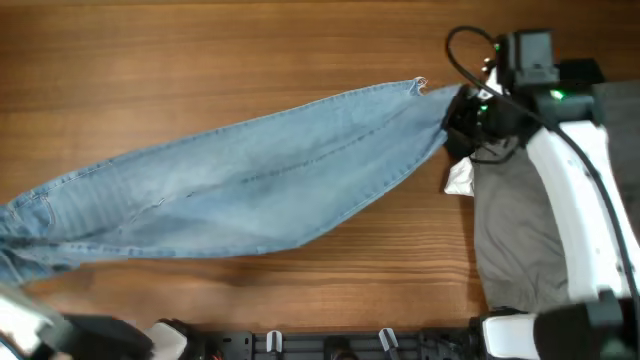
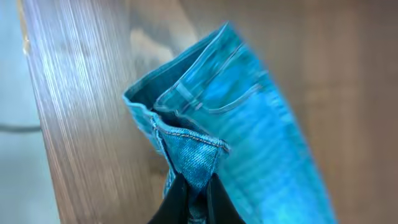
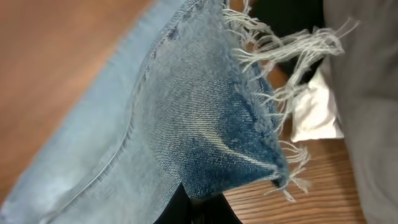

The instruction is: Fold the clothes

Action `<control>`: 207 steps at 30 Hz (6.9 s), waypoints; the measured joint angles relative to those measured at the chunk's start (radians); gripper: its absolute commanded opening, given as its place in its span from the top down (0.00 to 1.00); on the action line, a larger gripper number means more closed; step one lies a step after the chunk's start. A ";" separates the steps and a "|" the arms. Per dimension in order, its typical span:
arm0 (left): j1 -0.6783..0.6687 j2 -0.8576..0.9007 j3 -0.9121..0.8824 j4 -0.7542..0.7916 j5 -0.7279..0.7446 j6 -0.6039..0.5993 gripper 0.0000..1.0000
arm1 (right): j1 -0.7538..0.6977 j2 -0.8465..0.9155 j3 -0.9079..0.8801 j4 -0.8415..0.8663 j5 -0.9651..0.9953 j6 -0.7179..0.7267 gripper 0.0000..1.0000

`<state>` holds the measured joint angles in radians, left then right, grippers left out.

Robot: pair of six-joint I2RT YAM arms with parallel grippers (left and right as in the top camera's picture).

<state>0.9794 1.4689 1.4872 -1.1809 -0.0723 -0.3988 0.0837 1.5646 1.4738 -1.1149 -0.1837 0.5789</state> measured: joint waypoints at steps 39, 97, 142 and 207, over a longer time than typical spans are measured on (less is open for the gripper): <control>0.095 -0.170 -0.001 0.138 -0.027 -0.026 0.96 | 0.003 -0.135 -0.005 -0.188 -0.105 -0.268 0.95; -0.074 0.399 -0.007 0.457 0.010 0.087 0.94 | 0.048 0.132 0.050 0.013 -0.210 0.055 0.96; -0.073 0.399 -0.007 0.413 0.150 0.177 0.75 | 0.177 0.460 0.013 0.479 -0.091 -1.217 0.96; 0.230 0.307 -0.001 0.266 0.204 0.198 0.96 | 0.079 0.650 0.068 0.752 -0.175 -0.608 0.87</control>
<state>1.2098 1.7763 1.4860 -0.9146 0.1322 -0.2005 0.1631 2.2147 1.5414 -0.3630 -0.3584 -0.0296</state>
